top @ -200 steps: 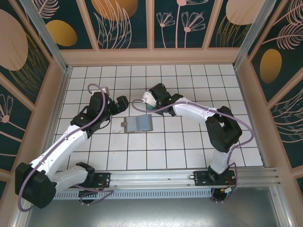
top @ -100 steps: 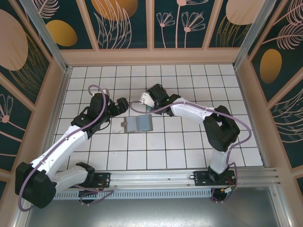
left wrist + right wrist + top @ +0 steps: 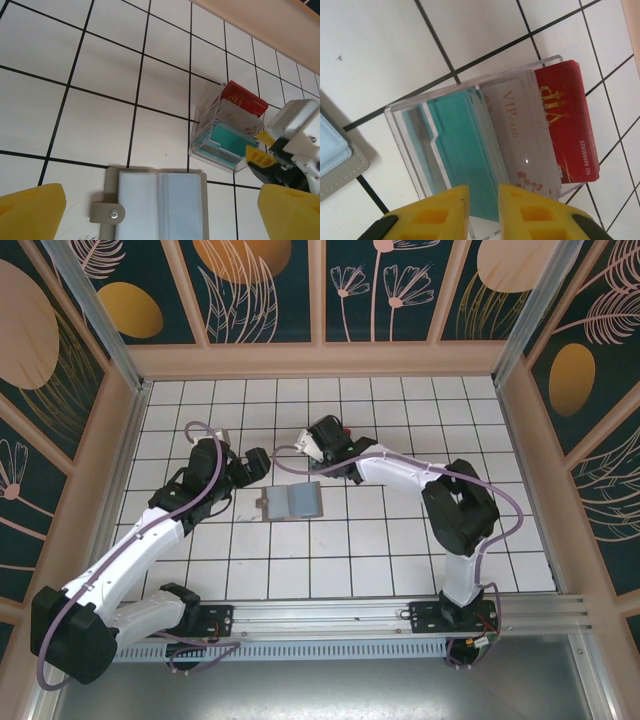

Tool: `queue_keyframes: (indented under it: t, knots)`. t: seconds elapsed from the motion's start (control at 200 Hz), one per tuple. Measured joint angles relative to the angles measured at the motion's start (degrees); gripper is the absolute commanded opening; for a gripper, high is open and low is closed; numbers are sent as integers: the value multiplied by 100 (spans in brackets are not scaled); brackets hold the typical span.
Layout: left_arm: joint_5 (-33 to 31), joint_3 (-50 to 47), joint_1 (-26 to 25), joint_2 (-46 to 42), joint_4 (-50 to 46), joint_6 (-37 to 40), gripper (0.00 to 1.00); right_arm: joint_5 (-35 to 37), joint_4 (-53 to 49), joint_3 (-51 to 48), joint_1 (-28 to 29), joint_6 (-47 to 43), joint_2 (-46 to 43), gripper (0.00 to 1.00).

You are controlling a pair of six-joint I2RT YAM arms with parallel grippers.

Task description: Take the credit cards out of the card holder

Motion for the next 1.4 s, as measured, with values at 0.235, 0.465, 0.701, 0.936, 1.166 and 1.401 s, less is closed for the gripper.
queue_keyframes:
  t: [0.235, 0.465, 0.701, 0.936, 1.166, 1.401]
  knots:
    - [-682, -72, 0, -4, 2, 2, 99, 15, 774, -903, -452, 1172, -1394, 42]
    - [-1895, -446, 0, -31, 356, 153, 98, 138, 1969, -2529, -1226, 2736, -3488, 99]
    - [-3134, -868, 50, -17, 874, 748, 99, 299, 2610, -4048, -2273, 4002, -4470, 99]
    - [-3543, -903, 992, 938, 1659, 1419, 99, 254, 3005, -4503, -3456, 4597, -4264, 99]
    - [-3359, -1451, 1934, 1537, 2953, 2011, 99, 597, 3309, -4402, -3836, 4597, -3091, 99]
    - [-3053, -2245, 2208, 1950, 5018, 2522, 99, 638, 4690, -4638, -4205, 4430, -2470, 99]
